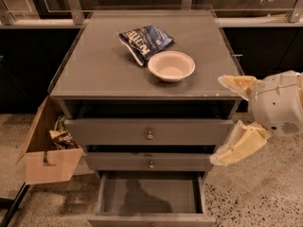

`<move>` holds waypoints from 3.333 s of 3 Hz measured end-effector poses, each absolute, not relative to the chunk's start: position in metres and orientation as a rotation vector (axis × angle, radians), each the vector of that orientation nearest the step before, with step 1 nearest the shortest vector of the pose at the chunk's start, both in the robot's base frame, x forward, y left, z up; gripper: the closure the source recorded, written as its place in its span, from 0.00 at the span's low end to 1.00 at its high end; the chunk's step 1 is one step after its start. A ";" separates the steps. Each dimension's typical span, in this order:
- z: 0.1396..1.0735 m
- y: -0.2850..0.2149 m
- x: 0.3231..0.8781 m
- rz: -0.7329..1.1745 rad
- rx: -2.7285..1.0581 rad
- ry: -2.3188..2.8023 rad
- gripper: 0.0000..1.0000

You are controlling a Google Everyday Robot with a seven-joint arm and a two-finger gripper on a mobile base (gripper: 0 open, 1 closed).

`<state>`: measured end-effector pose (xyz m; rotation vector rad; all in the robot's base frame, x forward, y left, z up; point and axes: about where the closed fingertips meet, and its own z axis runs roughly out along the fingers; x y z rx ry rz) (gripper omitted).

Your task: Close bottom drawer

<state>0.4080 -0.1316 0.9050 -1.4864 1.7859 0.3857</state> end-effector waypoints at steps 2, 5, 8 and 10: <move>0.883 -0.129 0.407 0.406 -1.406 1.791 0.00; 0.813 -0.121 0.394 0.375 -1.307 1.862 0.00; 0.735 -0.101 0.390 0.545 -1.366 1.957 0.01; 0.735 -0.101 0.390 0.545 -1.366 1.957 0.54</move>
Offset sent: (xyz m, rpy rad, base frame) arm -0.0008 -0.0003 -0.0488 0.1120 0.0073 -0.1081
